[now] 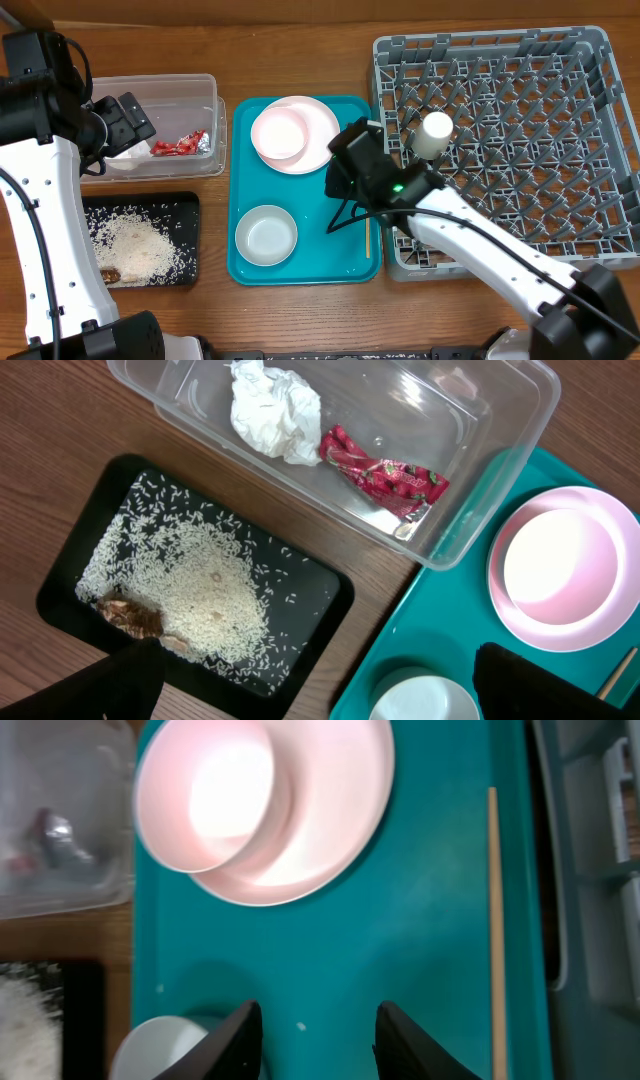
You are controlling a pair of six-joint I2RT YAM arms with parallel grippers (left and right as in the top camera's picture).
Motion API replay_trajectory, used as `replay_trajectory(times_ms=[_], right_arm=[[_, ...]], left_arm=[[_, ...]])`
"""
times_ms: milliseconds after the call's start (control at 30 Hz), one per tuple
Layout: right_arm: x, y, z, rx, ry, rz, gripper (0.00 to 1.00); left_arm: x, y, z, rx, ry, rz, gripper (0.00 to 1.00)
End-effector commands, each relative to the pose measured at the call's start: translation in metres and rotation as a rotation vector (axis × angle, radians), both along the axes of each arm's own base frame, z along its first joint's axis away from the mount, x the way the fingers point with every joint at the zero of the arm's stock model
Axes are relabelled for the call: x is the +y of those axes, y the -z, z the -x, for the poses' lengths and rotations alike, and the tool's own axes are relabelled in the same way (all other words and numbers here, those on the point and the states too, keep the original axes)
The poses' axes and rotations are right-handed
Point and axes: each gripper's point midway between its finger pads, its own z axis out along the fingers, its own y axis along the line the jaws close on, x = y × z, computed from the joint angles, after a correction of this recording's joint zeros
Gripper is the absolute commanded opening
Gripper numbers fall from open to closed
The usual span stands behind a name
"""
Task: Sort waste into correct bins and load items into the dishwasher
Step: 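Move the right gripper back to the remaining chopstick on the tray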
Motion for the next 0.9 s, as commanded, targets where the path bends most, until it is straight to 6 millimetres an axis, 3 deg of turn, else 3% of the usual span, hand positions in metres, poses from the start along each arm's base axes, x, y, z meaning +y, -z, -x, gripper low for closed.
replay_trajectory(times_ms=[0, 133, 267, 633, 867], right_arm=[[-0.010, 0.025, -0.010, -0.018, 0.049, 0.136, 0.40], [-0.015, 0.064, -0.006, 0.056, 0.047, 0.218, 0.45], [-0.023, 0.088, -0.007, 0.078, 0.061, 0.287, 0.46], [-0.034, 0.091, -0.009, 0.066, 0.083, 0.349, 0.54], [-0.026, 0.107, 0.001, 0.137, 0.048, 0.317, 0.58]], left_arm=[[0.001, 0.002, -0.001, 0.001, -0.016, 0.013, 1.00], [0.001, 0.002, -0.001, 0.001, -0.016, 0.013, 1.00], [0.001, 0.002, -0.001, 0.001, -0.016, 0.013, 1.00], [0.001, 0.002, -0.001, 0.001, -0.016, 0.013, 1.00], [0.001, 0.002, -0.001, 0.001, -0.016, 0.013, 1.00]])
